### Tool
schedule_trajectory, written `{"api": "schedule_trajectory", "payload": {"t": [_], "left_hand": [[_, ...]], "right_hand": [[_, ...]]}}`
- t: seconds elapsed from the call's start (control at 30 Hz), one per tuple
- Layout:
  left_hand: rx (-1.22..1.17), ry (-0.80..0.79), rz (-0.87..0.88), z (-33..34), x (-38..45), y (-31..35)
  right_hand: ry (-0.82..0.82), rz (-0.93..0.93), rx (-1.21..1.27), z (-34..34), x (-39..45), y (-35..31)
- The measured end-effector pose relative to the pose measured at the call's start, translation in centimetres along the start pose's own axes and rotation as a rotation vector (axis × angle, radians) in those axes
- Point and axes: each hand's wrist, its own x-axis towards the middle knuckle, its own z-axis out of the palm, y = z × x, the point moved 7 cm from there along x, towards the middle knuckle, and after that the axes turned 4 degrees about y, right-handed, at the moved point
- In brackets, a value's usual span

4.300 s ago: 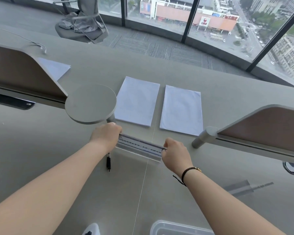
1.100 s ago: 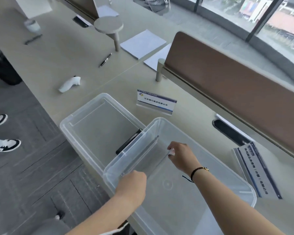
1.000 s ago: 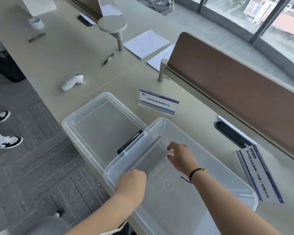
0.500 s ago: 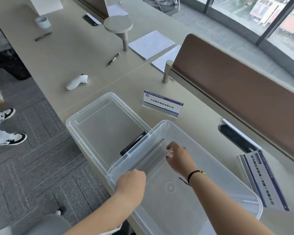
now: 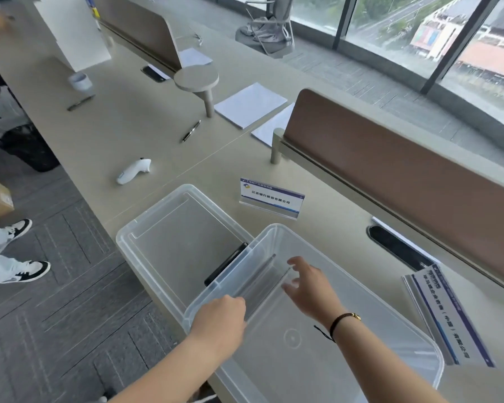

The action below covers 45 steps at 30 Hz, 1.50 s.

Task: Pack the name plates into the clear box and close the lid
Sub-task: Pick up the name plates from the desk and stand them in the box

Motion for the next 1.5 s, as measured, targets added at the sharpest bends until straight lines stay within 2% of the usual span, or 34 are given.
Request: {"api": "schedule_trajectory", "payload": {"t": [0.23,0.33,0.53,0.7,0.93,1.1,1.3,1.5], "left_hand": [[-0.171,0.253,0.074,-7.5,1.3,0.4],[-0.237,0.303,0.064,-10.7,3.1,-0.4],[-0.297,0.305,0.081,-14.1,11.9,-3.3],[-0.283,0.303,0.135,-15.4,21.5,-5.1],[-0.203,0.134,0.197,-13.2,31.6,-7.0],[-0.073,0.111,0.287,-11.4,34.6,-7.5],[-0.062,0.169,0.363,-11.4,35.8,-7.4],[-0.140,0.241,0.416,-13.5,34.5,-7.1]], "right_hand": [[0.147,-0.057,0.032,-4.9,0.2,-2.1],[0.219,-0.041,0.061,-6.9,1.1,-2.6],[0.316,0.026,0.072,-9.0,5.8,-2.1],[0.304,0.145,-0.036,-8.3,11.6,-1.6],[0.286,0.280,-0.096,-5.8,19.0,-1.3],[0.250,0.342,-0.121,-3.9,22.1,-0.9],[0.299,0.436,-0.181,-3.2,22.9,-0.6],[0.366,0.425,-0.227,-4.7,20.9,-1.9]]}}
